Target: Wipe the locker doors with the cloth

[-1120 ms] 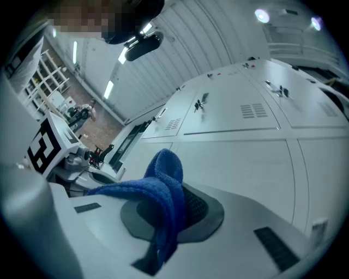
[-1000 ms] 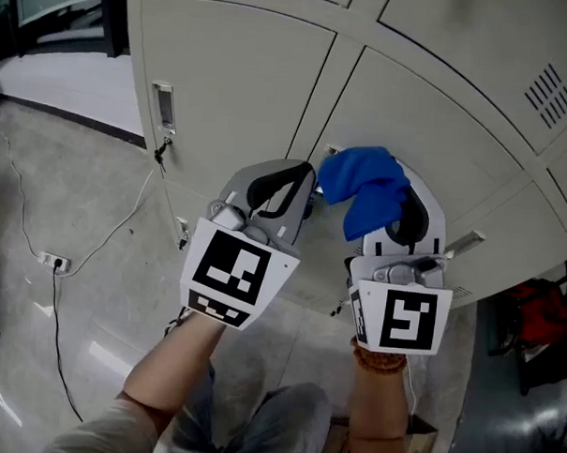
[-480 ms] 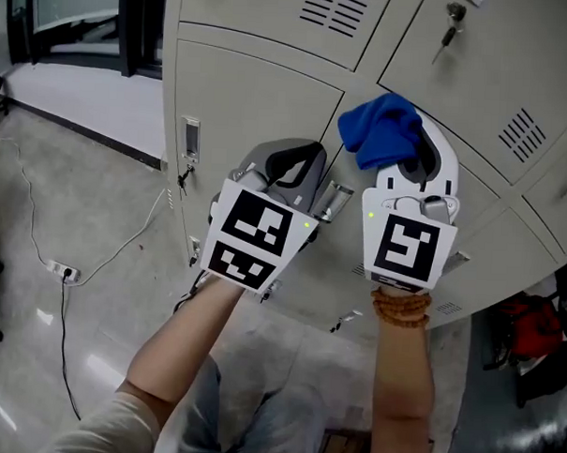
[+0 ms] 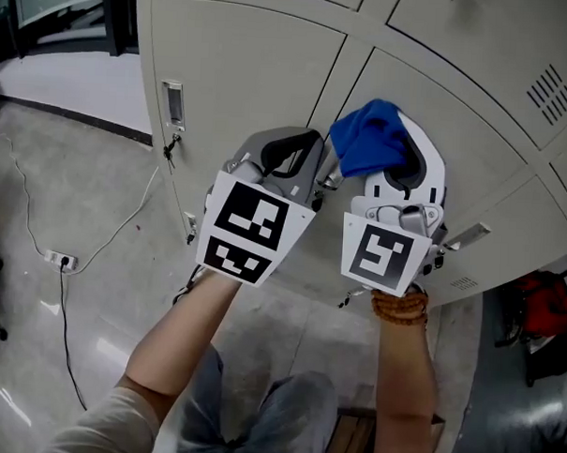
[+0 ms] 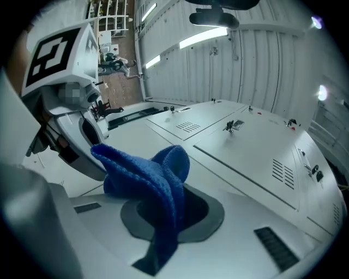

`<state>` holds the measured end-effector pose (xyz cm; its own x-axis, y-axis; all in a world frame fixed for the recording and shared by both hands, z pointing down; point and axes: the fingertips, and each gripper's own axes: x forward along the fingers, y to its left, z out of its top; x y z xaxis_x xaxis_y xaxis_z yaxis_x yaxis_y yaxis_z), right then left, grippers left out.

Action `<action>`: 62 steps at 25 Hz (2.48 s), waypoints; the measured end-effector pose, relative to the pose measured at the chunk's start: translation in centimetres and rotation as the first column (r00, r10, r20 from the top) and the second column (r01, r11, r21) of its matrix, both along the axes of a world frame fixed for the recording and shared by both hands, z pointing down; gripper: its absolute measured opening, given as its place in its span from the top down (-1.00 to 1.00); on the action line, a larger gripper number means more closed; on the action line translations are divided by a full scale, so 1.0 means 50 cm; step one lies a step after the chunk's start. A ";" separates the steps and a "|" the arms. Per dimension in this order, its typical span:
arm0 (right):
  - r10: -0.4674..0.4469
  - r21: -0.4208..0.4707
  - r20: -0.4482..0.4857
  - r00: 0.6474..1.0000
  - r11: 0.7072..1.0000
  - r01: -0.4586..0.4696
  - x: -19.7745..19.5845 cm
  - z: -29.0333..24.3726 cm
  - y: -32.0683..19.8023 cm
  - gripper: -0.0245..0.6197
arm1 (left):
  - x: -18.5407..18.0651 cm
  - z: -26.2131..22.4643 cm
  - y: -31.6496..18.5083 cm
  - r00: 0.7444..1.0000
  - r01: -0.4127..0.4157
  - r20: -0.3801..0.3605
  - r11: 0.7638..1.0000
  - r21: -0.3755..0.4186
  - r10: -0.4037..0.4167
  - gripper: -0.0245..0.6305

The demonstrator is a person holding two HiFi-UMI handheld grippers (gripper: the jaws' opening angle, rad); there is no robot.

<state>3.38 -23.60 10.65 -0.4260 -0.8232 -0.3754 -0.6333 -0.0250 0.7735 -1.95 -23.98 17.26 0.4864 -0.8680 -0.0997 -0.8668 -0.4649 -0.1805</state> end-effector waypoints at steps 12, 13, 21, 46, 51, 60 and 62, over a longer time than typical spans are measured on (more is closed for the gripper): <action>0.037 -0.102 0.015 0.999 0.994 -0.035 0.069 0.247 -0.003 0.83 | 0.024 0.166 -0.008 1.000 -0.001 0.018 0.998 -0.059 0.002 0.92; 0.034 -0.111 0.015 0.999 0.993 -0.032 0.068 0.269 -0.004 0.83 | 0.023 0.181 -0.010 1.000 0.000 0.021 0.998 -0.065 0.001 0.92; 0.013 -0.176 0.074 0.997 0.984 0.000 0.061 0.393 -0.009 0.83 | 0.012 0.261 -0.014 1.000 0.003 0.021 0.994 -0.106 -0.001 0.92; 0.083 -0.266 -0.093 0.992 0.958 -0.105 0.125 0.397 -0.002 0.83 | 0.033 0.175 0.014 1.000 -0.015 0.009 0.997 -0.073 0.015 0.92; 0.091 -0.161 -0.090 0.992 0.981 -0.105 0.117 0.210 -0.001 0.83 | 0.035 0.044 0.021 1.000 -0.023 -0.006 1.000 0.006 0.023 0.92; 0.099 -0.029 -0.086 0.991 0.994 -0.102 0.083 -0.058 0.001 0.83 | 0.012 -0.160 0.043 0.999 -0.014 -0.029 0.992 0.128 0.018 0.92; 0.099 -0.010 -0.101 0.990 0.995 -0.101 0.078 -0.092 0.001 0.83 | 0.018 -0.185 0.049 0.999 -0.018 -0.028 0.989 0.143 0.022 0.92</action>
